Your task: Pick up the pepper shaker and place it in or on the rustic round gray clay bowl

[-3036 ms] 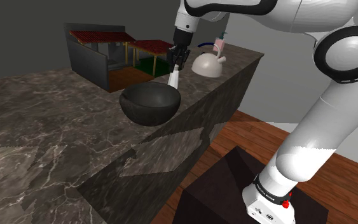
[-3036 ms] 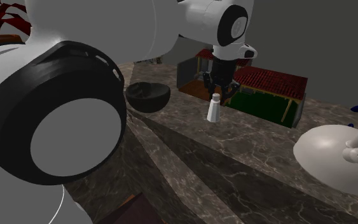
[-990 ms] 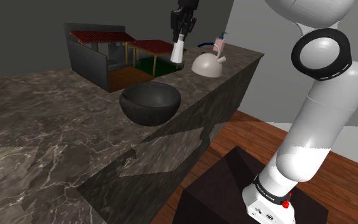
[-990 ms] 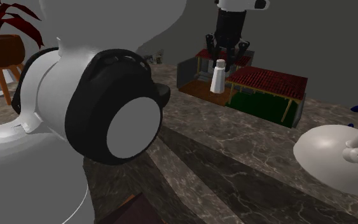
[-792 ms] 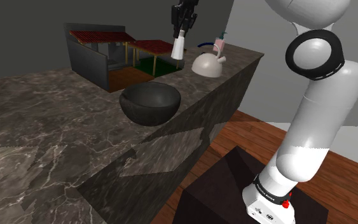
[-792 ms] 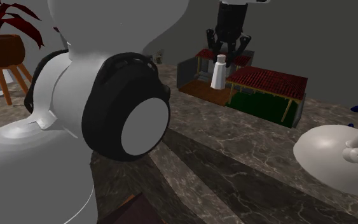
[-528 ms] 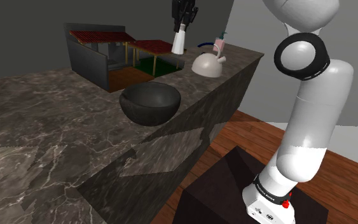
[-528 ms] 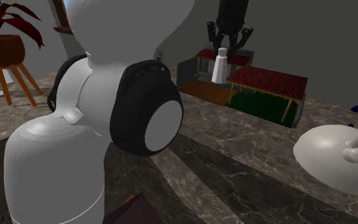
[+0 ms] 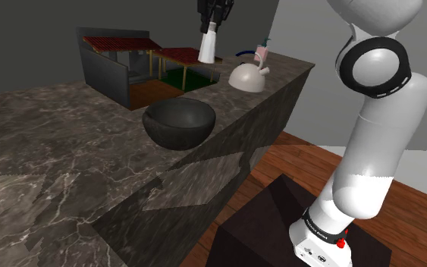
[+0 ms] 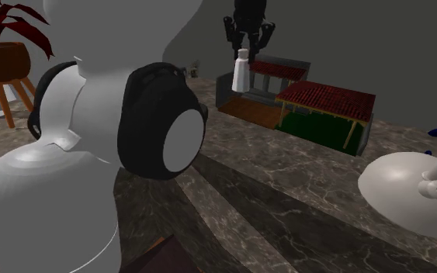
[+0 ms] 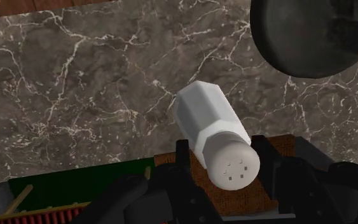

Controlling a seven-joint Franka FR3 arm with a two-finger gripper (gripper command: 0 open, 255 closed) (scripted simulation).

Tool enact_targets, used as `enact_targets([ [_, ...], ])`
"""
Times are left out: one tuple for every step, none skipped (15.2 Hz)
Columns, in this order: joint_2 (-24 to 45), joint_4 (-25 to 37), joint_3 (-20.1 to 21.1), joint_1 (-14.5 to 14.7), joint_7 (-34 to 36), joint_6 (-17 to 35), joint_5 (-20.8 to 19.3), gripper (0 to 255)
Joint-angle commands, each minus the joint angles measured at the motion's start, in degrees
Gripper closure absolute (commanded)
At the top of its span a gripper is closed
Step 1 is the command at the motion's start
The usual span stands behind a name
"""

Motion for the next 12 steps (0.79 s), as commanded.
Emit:
enact_targets([
  [-2.15,-2.55,0.97,1.6,2.71,0.59,0.02,255],
  [-2.55,-2.83,1.5,2.49,4.1,0.56,-0.09,255],
  [-2.85,-2.96,2.11,3.36,5.51,0.48,-0.25,255],
  [-3.04,-2.94,2.7,4.27,6.95,0.36,-0.42,255],
  [-3.14,-2.78,3.28,5.24,8.4,0.19,-0.62,255],
  [-3.12,-2.48,3.89,6.22,9.89,-0.02,-0.86,255],
  [-3.0,-2.02,4.58,7.18,11.4,-0.29,-1.15,255],
  [-2.77,-1.4,5.24,8.22,12.93,-0.6,-1.48,255],
  [-2.41,-0.61,5.89,9.32,14.49,-0.98,-1.87,255],
  [-1.93,0.36,6.58,10.47,16.07,-1.43,-2.32,255],
  [-1.3,1.55,7.27,11.69,17.67,-1.95,-2.84,255],
  [-0.51,2.97,7.93,13.02,19.29,-2.56,-3.45,255],
])
